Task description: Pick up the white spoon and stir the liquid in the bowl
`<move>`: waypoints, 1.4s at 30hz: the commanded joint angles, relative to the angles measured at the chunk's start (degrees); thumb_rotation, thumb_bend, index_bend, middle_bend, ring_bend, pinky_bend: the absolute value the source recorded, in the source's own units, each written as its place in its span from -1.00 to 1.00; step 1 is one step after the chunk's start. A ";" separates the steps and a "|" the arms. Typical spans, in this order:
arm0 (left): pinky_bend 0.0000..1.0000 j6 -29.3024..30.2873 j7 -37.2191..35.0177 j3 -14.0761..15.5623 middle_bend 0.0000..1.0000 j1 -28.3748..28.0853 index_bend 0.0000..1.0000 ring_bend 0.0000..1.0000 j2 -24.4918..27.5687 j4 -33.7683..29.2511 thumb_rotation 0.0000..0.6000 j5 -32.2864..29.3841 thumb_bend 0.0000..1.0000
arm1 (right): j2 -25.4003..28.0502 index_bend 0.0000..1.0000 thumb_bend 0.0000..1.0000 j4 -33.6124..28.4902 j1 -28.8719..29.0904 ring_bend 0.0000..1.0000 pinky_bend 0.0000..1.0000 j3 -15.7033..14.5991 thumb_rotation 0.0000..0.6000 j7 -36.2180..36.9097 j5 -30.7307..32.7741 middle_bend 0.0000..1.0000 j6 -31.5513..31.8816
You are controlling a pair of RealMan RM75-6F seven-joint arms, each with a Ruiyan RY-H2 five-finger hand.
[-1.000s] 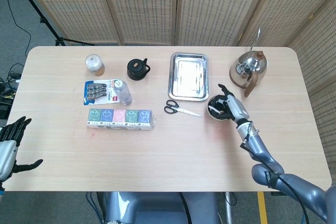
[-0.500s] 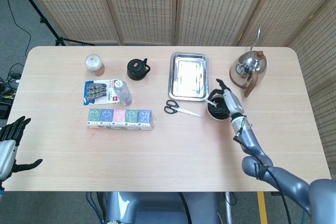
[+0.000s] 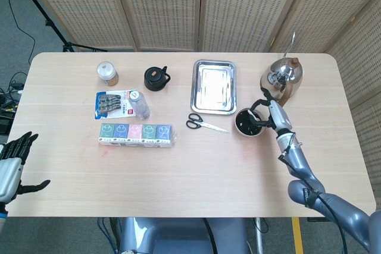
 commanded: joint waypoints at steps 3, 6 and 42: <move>-1.00 0.64 0.61 0.25 -1.00 0.29 -1.00 -1.00 -0.29 -0.32 1.00 0.42 -1.00 | 1.17 0.17 0.11 -1.77 -1.43 -1.00 -1.00 -1.24 1.00 1.52 -1.18 -1.00 0.01; -1.00 0.68 0.69 0.32 -1.00 0.34 -1.00 -1.00 -0.39 -0.27 1.00 0.47 -1.00 | 1.27 0.17 0.11 -2.46 -1.90 -1.00 -1.00 -2.01 1.00 2.06 -2.08 -1.00 0.09; -1.00 0.09 1.05 0.25 -1.00 -0.07 -1.00 -1.00 -0.58 -0.18 1.00 -0.06 -1.00 | -0.71 0.17 0.14 2.14 -0.46 -1.00 -1.00 -0.34 1.00 3.44 -1.94 -1.00 0.07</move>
